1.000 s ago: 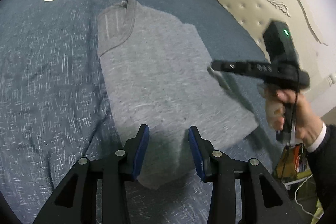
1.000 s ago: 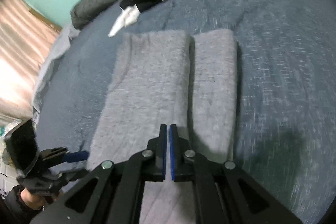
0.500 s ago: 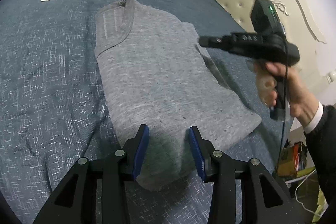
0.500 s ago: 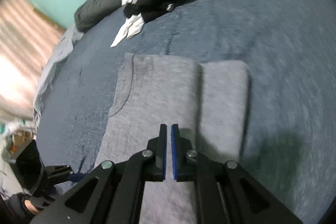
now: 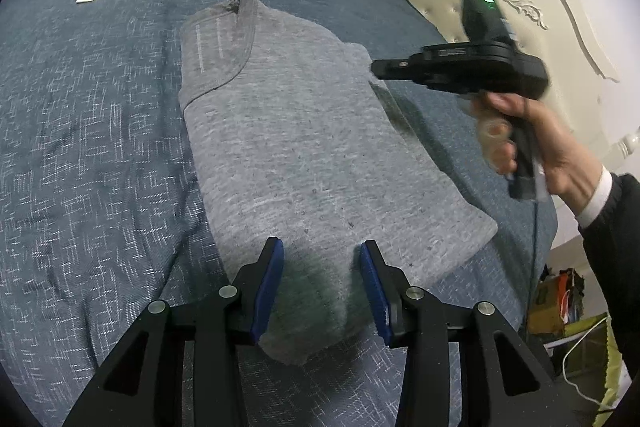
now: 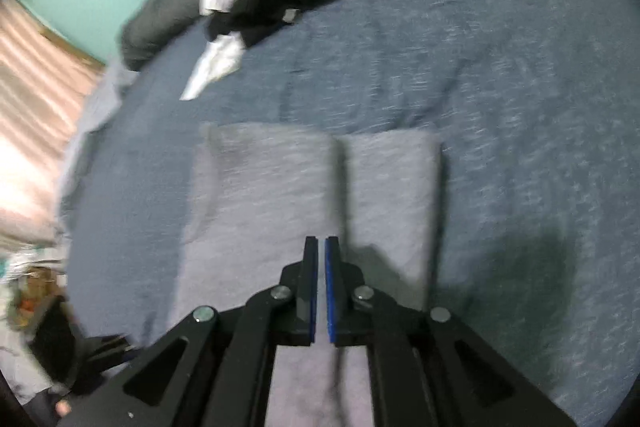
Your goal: Fold clothes
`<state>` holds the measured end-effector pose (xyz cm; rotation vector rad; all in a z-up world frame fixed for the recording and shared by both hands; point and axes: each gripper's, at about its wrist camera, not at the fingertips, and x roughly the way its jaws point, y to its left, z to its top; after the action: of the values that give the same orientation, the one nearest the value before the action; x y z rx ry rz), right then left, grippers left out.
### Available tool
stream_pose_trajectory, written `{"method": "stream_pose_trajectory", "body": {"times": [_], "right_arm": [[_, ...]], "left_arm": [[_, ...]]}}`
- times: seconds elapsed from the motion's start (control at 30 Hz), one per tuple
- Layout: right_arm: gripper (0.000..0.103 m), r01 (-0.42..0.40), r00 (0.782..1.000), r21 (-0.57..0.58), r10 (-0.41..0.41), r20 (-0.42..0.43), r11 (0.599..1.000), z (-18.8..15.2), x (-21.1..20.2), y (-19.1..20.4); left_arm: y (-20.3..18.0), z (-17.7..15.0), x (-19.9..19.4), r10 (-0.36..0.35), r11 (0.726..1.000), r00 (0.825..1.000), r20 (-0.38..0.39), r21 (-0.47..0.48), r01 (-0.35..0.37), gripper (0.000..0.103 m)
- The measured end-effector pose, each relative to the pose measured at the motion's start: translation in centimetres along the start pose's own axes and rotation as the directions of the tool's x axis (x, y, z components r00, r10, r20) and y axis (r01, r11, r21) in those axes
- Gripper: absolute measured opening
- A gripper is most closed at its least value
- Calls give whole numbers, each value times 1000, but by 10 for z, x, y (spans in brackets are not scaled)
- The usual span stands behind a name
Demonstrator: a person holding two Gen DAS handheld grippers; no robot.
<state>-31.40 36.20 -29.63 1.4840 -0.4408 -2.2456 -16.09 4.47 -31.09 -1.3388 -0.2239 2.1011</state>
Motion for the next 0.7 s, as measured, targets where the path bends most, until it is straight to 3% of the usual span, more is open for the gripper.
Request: {"method": "stream_pose_trajectory", "body": {"times": [0.1,0.17,0.23,0.33,0.4,0.43,0.5,0.6,0.7], "right_arm": [[4,-11,998,-92,6,-63,996,-24,1,17],[4,27,994,-122,-39,-103,992,-41,2,18],[4,49,991,-78,-58,-124,996,-52,-2,7],[4,22,995,26,-19,-100,999,-65,-20,-10],[22,22,993,71,-14,-114,997,-73,-30,-18],[42,35,992,79,-25,-126,996,-78,-33,-20],[46,55,989,88,-42,-142,995,-86,-39,-25],[54,19,987,165,7,-160,986,-100,-40,-36],[57,0,982,223,42,-184,975,-112,-38,-41]], "left_arm": [[-2,-1,0,10,1000,1000,-4,16,-10,44],[-3,-1,0,12,1000,1000,-7,13,-12,44],[-3,1,-2,16,1000,1000,-8,10,-16,44],[0,3,-12,27,1000,1000,-2,3,-27,44],[7,4,-16,18,999,1000,-10,-31,-18,45],[12,6,-16,16,999,1000,-13,-49,-17,47],[22,7,-17,10,996,1000,-23,-88,-12,51],[36,7,-16,-37,986,999,-38,-165,30,61],[42,4,-17,-80,975,996,-37,-211,70,63]]}}
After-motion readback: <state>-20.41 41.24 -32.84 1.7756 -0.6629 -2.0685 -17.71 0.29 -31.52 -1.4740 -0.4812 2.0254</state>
